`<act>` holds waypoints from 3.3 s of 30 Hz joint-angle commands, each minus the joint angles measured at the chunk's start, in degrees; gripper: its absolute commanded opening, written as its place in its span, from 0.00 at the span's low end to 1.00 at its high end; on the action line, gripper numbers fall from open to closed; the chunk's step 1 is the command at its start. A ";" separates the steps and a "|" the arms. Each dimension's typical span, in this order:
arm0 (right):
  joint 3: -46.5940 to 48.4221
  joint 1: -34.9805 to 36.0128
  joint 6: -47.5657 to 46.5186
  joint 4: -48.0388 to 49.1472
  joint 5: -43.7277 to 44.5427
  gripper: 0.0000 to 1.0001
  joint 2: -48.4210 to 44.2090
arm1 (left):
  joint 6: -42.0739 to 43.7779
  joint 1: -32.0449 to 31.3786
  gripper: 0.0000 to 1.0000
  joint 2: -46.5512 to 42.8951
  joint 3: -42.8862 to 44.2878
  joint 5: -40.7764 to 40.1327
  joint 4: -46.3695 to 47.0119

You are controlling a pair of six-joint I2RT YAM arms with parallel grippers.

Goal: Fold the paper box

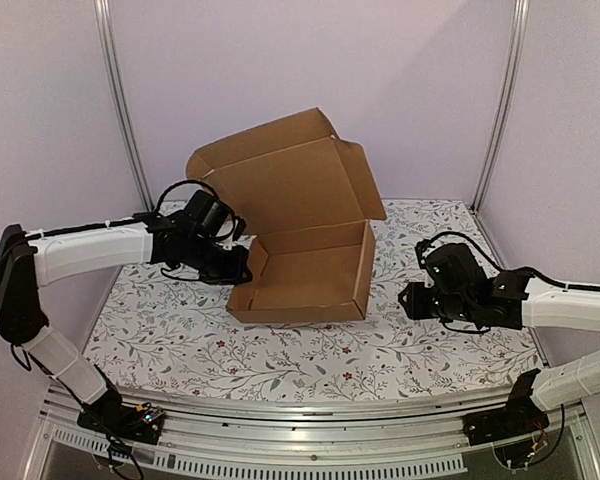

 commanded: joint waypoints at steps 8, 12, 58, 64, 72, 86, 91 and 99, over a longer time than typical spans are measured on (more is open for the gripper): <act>-0.11 -0.36 -2.80 -6.60 7.25 0.32 -3.31 | -3.53 -2.17 0.00 8.15 -0.99 -12.95 -3.67; -0.15 -0.33 -2.72 -6.65 7.16 0.33 -3.13 | -4.67 -3.29 0.05 10.75 -0.26 -16.34 -3.78; 24.25 -8.57 -16.11 -4.22 -9.45 0.82 14.17 | 1.53 -4.86 0.59 -4.18 3.74 -25.98 -10.79; 29.01 -15.16 -18.81 -3.89 -24.42 0.85 18.37 | 5.27 -0.78 0.67 -8.48 5.84 -23.22 -11.86; 35.90 -19.59 -21.49 -4.65 -35.24 0.77 24.62 | 6.82 2.50 0.68 -12.91 5.41 -19.51 -12.44; 41.86 -19.84 -24.10 -6.19 -38.55 0.42 30.53 | 6.26 3.30 0.68 -15.45 2.57 -19.22 -12.43; 42.02 -19.85 -25.22 -7.07 -38.89 0.26 30.62 | 6.16 3.86 0.69 -14.79 2.85 -19.35 -12.08; 41.63 -19.82 -28.52 -8.45 -40.73 0.00 29.45 | 6.98 5.81 0.69 -12.70 5.25 -17.77 -10.47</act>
